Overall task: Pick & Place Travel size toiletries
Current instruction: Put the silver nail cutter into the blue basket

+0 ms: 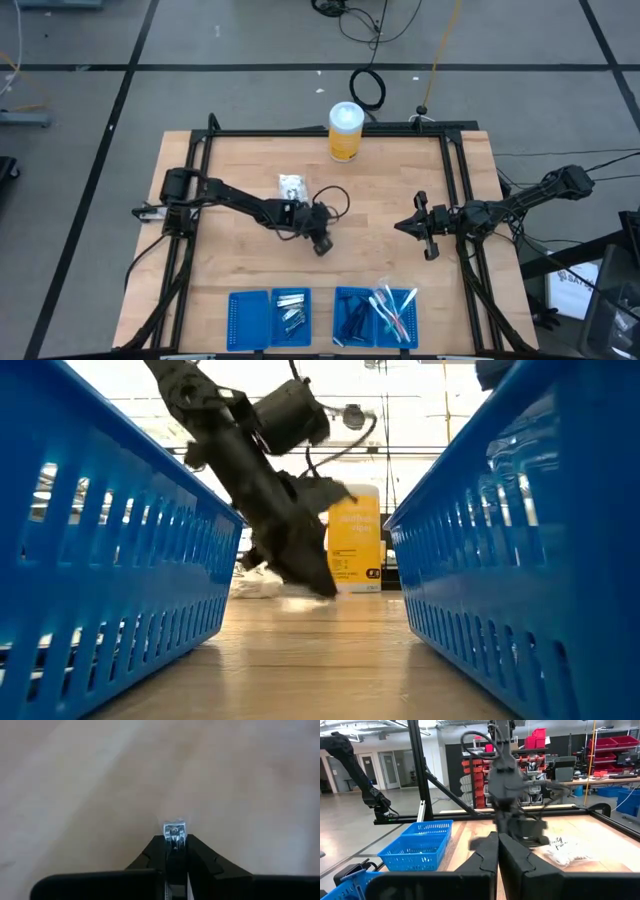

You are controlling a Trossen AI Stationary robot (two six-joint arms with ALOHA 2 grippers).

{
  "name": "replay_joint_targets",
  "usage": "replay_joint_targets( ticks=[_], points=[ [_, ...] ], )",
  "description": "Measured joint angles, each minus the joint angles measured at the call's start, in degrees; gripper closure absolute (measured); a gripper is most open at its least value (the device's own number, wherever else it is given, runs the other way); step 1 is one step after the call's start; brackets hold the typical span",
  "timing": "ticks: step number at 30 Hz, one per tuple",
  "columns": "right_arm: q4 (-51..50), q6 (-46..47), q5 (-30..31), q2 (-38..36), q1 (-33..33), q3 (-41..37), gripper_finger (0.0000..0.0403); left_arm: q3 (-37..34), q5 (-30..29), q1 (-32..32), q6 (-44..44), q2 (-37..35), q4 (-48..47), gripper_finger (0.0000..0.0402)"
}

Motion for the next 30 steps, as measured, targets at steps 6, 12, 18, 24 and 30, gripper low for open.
replay_joint_targets(
  ticks=[6, 12, 18, 24, 30],
  points=[
    [0.02, 0.00, 0.00, 0.03, 0.00, 0.00, 0.0399, 0.20, 0.26, -4.50, 2.77, -8.04, 3.88, 0.0369],
    [0.01, 0.00, 0.00, -0.01, -0.01, 0.00, 0.0399, 0.23, -0.05, -12.35, 3.88, -15.56, 2.31, 0.0369],
    [-0.02, 0.00, 0.00, 0.03, 0.00, 0.00, 0.0399, 0.23, 2.74, -21.98, 1.48, -17.59, -8.35, 0.0369],
    [-0.02, 0.00, 0.00, 0.00, -0.02, 0.00, 0.0399, 0.18, 1.94, -29.66, -1.16, -14.47, -12.11, 0.0361],
    [-0.01, 0.00, -0.01, 0.03, 0.00, 0.00, 0.0399, 0.18, 1.22, -31.57, -1.50, -10.78, -8.91, 0.0321]
  ],
)
